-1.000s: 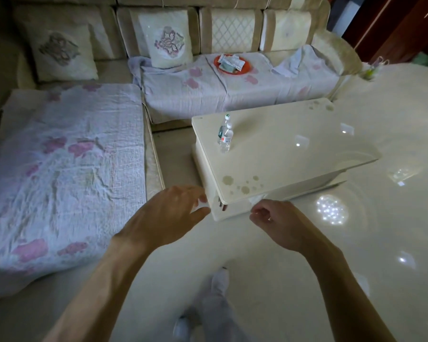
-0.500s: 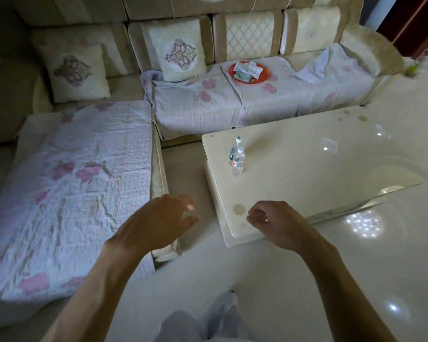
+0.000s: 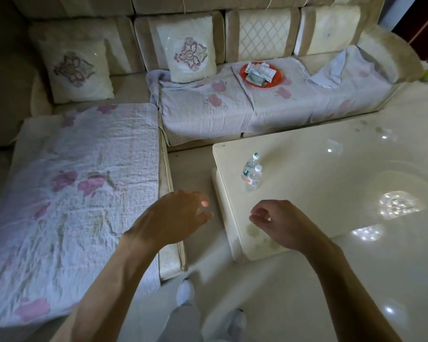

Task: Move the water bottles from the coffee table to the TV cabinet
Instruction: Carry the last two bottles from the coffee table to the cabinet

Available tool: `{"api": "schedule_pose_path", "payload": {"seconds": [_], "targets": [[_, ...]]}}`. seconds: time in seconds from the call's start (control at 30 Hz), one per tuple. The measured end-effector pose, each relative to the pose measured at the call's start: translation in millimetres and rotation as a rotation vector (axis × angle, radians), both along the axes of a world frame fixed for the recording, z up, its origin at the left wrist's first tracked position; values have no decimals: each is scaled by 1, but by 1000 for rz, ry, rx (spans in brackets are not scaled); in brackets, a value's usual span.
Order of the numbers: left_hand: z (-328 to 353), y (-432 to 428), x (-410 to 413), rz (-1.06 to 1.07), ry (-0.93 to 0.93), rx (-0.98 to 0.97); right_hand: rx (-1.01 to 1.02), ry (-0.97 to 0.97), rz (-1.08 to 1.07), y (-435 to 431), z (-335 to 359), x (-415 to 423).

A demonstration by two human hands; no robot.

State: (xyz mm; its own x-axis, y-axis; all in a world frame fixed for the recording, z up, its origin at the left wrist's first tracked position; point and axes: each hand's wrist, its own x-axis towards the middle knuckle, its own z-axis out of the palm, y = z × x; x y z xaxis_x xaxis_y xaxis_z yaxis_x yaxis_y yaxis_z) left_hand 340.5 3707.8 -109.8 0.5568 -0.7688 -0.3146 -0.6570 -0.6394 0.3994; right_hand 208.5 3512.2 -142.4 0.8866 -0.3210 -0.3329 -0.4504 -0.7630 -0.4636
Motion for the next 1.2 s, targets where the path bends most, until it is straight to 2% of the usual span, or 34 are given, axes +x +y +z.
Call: {"api": "schedule_pose_path", "payload": {"seconds": [0.3, 0.47, 0.8, 1.2], "targets": [[-6, -41, 56, -196, 28, 22, -19, 71, -105, -7, -9, 27], [-16, -85, 75, -227, 66, 66, -19, 94, -159, -37, -15, 30], [-11, -183, 89, -260, 22, 72, -20, 31, -221, -129, -8, 39], [-18, -247, 127, -280, 21, 113, 57, 51, -260, -190, -25, 72]]}}
